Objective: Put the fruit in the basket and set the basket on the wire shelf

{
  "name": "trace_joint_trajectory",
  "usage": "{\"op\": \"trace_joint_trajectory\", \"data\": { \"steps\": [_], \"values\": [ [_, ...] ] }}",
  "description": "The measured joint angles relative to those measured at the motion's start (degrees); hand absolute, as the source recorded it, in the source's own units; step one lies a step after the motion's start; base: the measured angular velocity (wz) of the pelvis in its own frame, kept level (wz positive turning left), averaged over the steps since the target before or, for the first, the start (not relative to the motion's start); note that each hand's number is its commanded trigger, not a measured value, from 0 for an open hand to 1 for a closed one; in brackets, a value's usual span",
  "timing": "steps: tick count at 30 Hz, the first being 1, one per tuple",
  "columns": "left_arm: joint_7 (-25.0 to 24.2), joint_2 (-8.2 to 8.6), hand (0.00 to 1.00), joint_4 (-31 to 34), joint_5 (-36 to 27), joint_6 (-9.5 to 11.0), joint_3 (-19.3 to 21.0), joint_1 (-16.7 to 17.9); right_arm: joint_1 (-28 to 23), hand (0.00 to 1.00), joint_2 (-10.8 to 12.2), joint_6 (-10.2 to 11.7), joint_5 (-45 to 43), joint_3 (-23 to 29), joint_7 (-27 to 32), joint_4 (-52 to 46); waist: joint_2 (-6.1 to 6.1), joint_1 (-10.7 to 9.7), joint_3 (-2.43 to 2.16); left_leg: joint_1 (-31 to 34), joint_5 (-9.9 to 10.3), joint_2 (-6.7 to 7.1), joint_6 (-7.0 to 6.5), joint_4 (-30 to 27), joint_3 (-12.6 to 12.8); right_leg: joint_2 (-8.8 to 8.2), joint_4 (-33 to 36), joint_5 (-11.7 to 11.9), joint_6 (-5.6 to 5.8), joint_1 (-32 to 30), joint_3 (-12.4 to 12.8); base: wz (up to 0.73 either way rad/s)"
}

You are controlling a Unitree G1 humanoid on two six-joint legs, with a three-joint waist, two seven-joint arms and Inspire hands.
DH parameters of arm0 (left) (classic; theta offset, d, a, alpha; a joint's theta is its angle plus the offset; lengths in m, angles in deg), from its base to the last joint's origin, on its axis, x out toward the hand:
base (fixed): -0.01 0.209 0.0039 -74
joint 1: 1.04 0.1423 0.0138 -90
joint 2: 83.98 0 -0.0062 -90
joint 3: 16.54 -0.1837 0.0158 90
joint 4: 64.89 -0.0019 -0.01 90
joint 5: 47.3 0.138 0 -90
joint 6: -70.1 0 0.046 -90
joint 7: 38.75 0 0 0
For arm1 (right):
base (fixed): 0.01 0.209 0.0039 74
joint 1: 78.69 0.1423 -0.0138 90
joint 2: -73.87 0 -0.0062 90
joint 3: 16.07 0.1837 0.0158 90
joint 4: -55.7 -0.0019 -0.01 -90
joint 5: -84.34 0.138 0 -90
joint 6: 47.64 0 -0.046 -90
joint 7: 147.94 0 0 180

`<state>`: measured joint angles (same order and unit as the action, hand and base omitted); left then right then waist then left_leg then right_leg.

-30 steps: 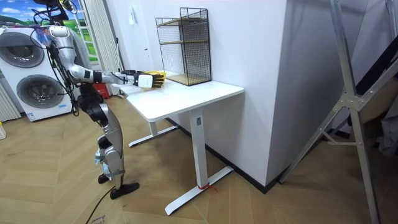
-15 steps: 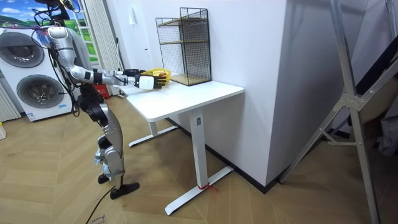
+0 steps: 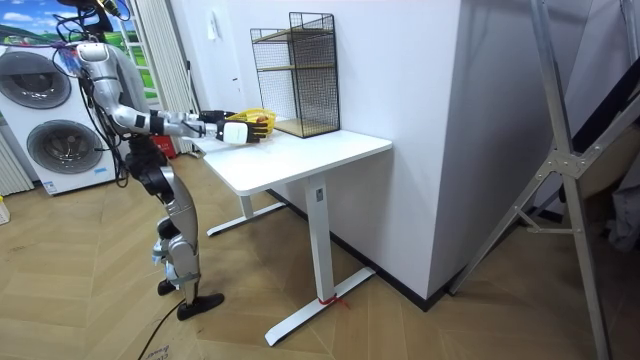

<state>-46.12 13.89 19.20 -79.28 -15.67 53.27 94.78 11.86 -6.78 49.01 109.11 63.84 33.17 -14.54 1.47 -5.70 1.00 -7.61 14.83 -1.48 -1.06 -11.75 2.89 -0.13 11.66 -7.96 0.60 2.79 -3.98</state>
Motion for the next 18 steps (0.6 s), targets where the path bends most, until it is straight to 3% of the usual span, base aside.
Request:
{"op": "trace_joint_trajectory", "data": {
  "steps": [18],
  "values": [
    [0.02,0.0,0.0,1.5,0.04,0.0,0.89,0.0,0.1,0.0,-0.78,-0.1,-0.09,-0.36,0.78,-4.9,0.2,1.42,-0.2,0.13,0.0,-0.03,0.0,-0.07,0.3,0.12,0.16,0.02,-0.03,-0.29,0.62,-0.02]
  ]
}}
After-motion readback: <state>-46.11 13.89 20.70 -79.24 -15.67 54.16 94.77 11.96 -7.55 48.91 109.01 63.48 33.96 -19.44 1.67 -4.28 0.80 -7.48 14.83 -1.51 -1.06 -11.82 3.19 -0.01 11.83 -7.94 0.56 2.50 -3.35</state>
